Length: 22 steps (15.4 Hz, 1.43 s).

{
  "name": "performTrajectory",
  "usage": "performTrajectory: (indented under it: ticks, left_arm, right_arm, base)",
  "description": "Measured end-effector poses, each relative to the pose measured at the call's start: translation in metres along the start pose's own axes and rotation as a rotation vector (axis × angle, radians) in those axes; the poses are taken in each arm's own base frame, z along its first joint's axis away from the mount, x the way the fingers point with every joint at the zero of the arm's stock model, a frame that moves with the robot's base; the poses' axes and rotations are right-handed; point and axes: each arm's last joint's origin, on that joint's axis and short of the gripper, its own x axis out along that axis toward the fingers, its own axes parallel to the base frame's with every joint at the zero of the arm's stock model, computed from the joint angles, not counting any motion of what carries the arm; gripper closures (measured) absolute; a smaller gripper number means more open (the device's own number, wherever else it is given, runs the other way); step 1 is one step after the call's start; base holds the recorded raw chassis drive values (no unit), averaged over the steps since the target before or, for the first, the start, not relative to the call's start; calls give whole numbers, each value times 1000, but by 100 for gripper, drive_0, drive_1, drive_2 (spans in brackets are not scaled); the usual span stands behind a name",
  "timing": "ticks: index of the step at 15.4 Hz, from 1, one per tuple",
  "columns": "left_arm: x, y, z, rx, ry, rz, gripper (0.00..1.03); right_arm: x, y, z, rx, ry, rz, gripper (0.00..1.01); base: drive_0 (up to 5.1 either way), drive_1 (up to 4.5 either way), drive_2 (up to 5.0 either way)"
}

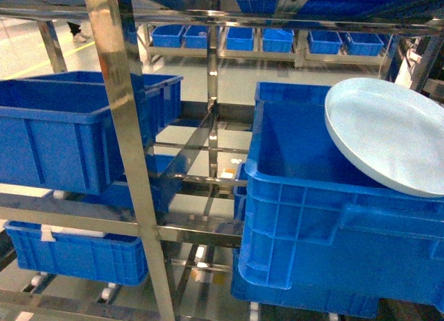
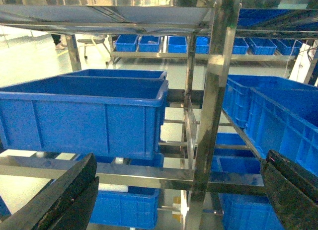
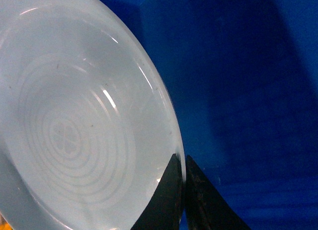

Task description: Place blue tray on left shelf second layer neatly

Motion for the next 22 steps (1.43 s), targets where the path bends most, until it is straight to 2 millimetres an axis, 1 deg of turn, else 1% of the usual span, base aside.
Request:
performTrajectory:
  ticks: [2, 4, 6, 8, 11, 12, 13, 14, 15, 16, 17, 18, 19, 20, 21, 22]
  left_arm:
    - [0, 0, 0, 0, 0, 0, 5]
    - [0, 0, 0, 0, 0, 0, 5]
    - [0, 0, 0, 0, 0, 0, 5]
    - [0, 0, 0, 0, 0, 0, 5]
    - [0, 0, 0, 0, 0, 0, 5]
    - [0, 0, 0, 0, 0, 0, 5]
    - [0, 0, 0, 0, 0, 0, 5]
    - [0, 0, 0, 0, 0, 0, 5]
    - [0, 0, 0, 0, 0, 0, 5]
    - [0, 0, 0, 0, 0, 0, 5]
    - [0, 0, 0, 0, 0, 0, 5]
    - [0, 0, 0, 0, 0, 0, 5]
    - [0, 0, 0, 0, 0, 0, 5]
    - [0, 0, 0, 0, 0, 0, 5]
    - [0, 0, 0, 0, 0, 0, 5]
    - [0, 0, 0, 0, 0, 0, 5]
  right_arm:
    - [-1, -6, 8, 93, -68, -30, 99]
    - [2, -4, 14, 168, -109, -10, 99]
    - [8, 1, 15, 207, -104, 2, 99]
    - [18, 6, 12, 198, -91, -2, 99]
    - [43, 8, 12, 239, -75, -60, 99]
    - [47, 18, 21, 256, -128, 9, 77]
    - [40, 30, 19, 231, -143, 77, 64]
    - [24, 42, 8, 205, -139, 144, 51]
    - [-2, 53, -10, 178, -113, 231, 36]
    - [-23, 56, -27, 163, -74, 286, 23]
    - [-42, 50, -47, 167, -27, 297, 10]
    - [-61, 34, -73, 186, 43, 276, 1]
    - [-80, 18, -94, 192, 95, 256, 4]
    - [-101, -2, -113, 177, 111, 206, 3]
    - [-113, -19, -122, 132, 50, 116, 3]
    - [-120, -32, -131, 41, 1, 49, 3]
  base:
    - [0, 0, 0]
    - [0, 0, 0]
    - [0, 0, 0]
    - [0, 0, 0]
    - [0, 0, 0]
    - [0, 0, 0]
    - [0, 0, 0]
    - [0, 0, 0]
    - [0, 0, 0]
    - [0, 0, 0]
    - [0, 0, 0]
    - [0, 0, 0]
    - [0, 0, 0]
    - [0, 0, 0]
    - [0, 0, 0]
    - [0, 0, 0]
